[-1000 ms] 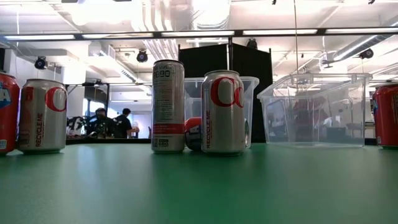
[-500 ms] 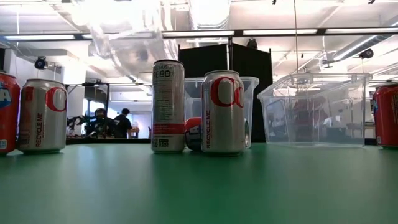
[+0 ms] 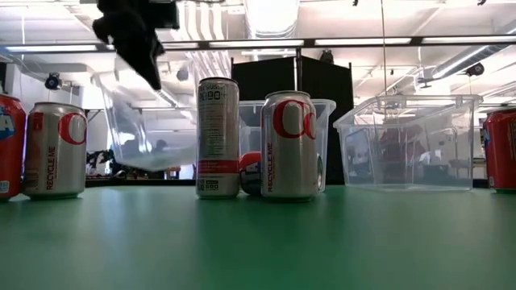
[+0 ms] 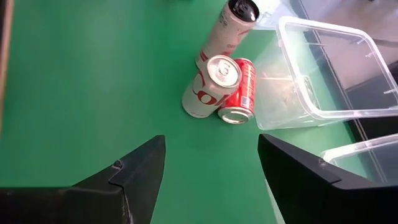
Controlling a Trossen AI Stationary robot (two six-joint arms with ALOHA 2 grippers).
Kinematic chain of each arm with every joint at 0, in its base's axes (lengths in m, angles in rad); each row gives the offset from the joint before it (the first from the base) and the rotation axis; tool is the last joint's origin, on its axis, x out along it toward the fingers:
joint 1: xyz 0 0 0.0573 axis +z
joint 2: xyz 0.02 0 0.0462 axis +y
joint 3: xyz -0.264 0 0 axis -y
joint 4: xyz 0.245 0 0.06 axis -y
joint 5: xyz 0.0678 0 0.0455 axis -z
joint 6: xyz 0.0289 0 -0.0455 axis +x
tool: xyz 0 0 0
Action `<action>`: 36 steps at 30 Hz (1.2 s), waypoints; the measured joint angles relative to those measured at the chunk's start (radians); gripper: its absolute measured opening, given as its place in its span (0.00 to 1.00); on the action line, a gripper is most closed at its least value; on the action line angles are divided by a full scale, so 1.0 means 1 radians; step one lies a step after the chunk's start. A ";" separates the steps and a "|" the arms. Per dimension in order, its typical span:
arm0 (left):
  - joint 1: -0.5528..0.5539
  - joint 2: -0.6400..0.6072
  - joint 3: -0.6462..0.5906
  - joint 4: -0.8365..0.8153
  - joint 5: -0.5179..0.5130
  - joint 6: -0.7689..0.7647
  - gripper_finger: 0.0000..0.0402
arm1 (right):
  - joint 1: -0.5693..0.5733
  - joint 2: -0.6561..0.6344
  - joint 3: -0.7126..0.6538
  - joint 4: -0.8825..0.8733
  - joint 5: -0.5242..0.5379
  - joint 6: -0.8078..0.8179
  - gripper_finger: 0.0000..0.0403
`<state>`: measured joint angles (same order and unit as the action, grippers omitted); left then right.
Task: Sort soda cans
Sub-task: Move the bottom transparent bin to the left side of the top left transparent bin
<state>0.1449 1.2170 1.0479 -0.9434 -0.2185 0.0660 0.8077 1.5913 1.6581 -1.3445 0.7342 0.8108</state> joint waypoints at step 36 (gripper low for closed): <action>-0.033 0.088 -0.062 0.041 0.152 -0.032 0.23 | -0.405 -0.005 -0.898 1.371 0.110 -0.572 0.64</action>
<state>0.1116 1.3052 0.9855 -0.9027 -0.0666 0.0338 0.4024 1.5868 0.7605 0.0266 0.8439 0.2390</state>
